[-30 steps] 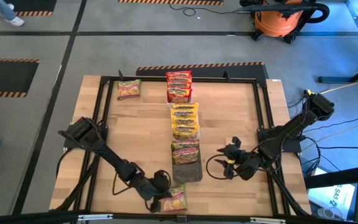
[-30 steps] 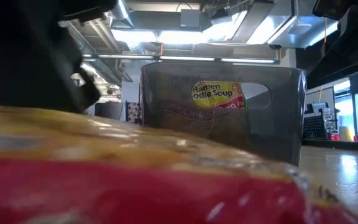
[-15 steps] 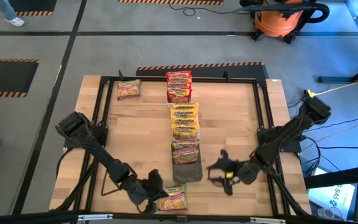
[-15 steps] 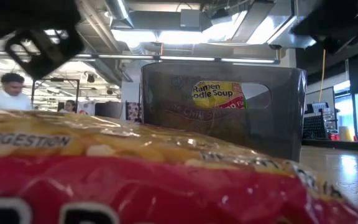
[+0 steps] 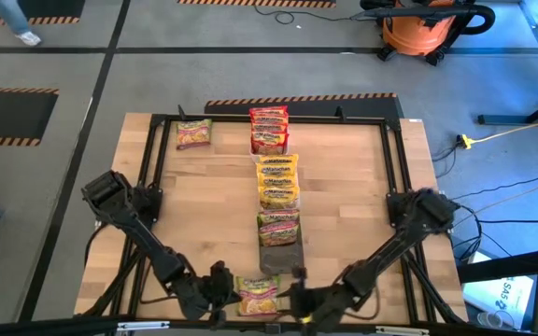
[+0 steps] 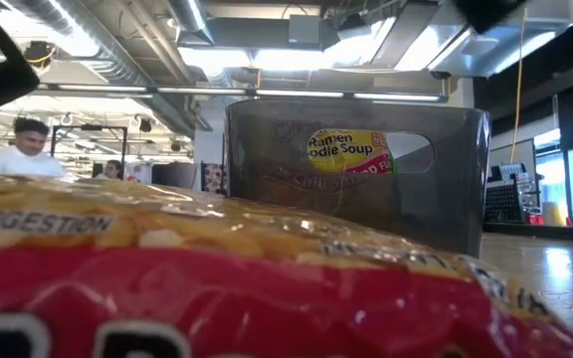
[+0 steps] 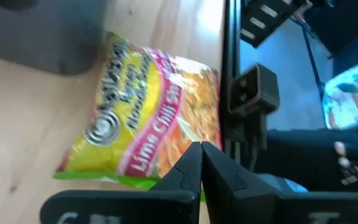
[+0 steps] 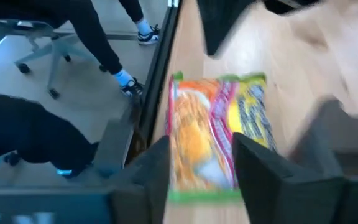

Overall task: Sort Maruchan noodles
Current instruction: Put the green noodle pack into the black bin

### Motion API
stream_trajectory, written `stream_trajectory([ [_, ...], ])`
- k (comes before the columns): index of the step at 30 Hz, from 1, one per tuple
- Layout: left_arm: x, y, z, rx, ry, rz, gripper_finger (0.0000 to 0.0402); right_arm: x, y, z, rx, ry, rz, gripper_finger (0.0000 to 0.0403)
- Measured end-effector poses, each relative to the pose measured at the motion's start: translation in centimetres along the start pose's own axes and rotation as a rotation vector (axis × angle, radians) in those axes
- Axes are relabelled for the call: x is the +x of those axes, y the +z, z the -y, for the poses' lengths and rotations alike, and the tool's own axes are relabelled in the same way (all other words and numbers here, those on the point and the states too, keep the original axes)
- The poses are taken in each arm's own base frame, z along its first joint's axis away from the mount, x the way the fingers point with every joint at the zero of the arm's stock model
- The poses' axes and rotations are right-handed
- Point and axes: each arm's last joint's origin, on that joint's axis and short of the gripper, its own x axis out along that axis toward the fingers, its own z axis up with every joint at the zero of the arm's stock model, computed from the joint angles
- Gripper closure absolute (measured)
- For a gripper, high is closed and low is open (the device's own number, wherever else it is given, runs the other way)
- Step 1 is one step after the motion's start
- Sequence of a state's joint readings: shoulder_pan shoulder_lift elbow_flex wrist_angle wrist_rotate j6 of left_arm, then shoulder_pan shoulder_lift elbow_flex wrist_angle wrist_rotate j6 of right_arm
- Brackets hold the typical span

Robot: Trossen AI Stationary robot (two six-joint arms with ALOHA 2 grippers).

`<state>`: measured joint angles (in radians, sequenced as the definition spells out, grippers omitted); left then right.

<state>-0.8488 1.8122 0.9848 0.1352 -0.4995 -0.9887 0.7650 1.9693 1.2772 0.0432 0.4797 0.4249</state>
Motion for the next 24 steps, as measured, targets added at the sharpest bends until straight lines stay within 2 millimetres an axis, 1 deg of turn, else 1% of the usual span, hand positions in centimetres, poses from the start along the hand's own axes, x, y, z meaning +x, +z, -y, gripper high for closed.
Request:
stream_trajectory([
  [2,0.0,-0.1,0.0,0.001,0.007,0.013,0.04,1.7,0.3,-0.2,-0.004,-0.006,0.002,0.0283],
  [4,0.4,-0.2,-0.2,0.003,0.012,0.007,0.04,3.1,0.2,-0.2,-0.014,-0.024,-0.008,0.0318],
  [9,1.5,-1.0,-1.0,0.019,0.026,-0.059,0.04,6.0,-0.3,0.8,-0.008,-0.067,-0.021,0.039],
  [11,1.6,-0.9,-1.0,0.017,0.037,-0.041,0.04,6.6,-0.7,1.0,-0.012,-0.077,-0.029,0.0398],
  [13,1.7,-0.8,-1.1,0.017,0.047,-0.023,0.04,7.1,-0.9,1.1,-0.007,-0.08,-0.028,0.0393],
  [16,1.7,-0.8,-1.0,0.013,0.046,-0.01,0.04,7.6,-1.7,1.4,-0.022,-0.092,-0.073,0.0387],
  [24,1.7,-0.6,-0.8,-0.002,0.028,0.012,0.04,7.2,-2.1,1.3,-0.045,-0.091,-0.124,0.0401],
])
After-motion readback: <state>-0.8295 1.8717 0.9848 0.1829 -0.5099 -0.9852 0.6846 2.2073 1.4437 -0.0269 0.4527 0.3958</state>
